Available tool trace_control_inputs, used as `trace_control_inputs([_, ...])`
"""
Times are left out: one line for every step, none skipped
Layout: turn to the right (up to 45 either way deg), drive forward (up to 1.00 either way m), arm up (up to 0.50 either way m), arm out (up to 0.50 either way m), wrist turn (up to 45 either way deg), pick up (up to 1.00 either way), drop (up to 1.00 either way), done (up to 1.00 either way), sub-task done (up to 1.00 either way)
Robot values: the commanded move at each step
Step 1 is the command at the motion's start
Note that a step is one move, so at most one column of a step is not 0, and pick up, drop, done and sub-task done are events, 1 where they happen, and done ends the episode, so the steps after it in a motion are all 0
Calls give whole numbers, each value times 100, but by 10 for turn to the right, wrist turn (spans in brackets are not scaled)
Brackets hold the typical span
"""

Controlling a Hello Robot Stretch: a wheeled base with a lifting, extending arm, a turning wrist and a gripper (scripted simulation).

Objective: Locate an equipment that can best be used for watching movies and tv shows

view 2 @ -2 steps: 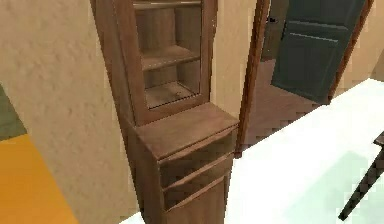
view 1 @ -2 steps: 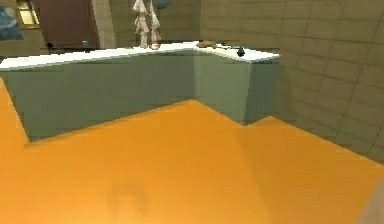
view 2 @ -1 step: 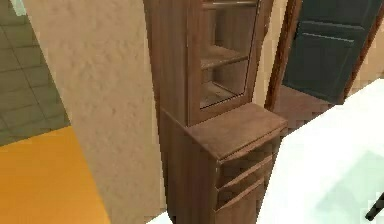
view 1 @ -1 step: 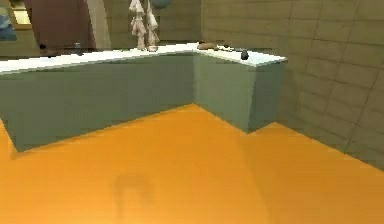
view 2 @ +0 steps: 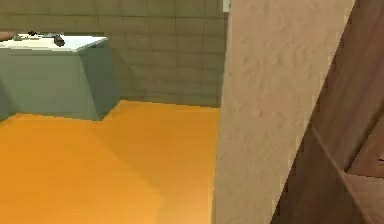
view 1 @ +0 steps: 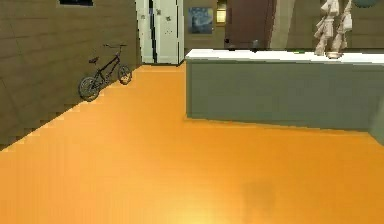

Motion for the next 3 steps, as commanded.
trace_control_inputs([-450,0,0,0,0,0,0,0,0])
trace_control_inputs([-450,0,0,0,0,0,0,0,0])
trace_control_inputs([-360,0,0,0,0,0,0,0,0])
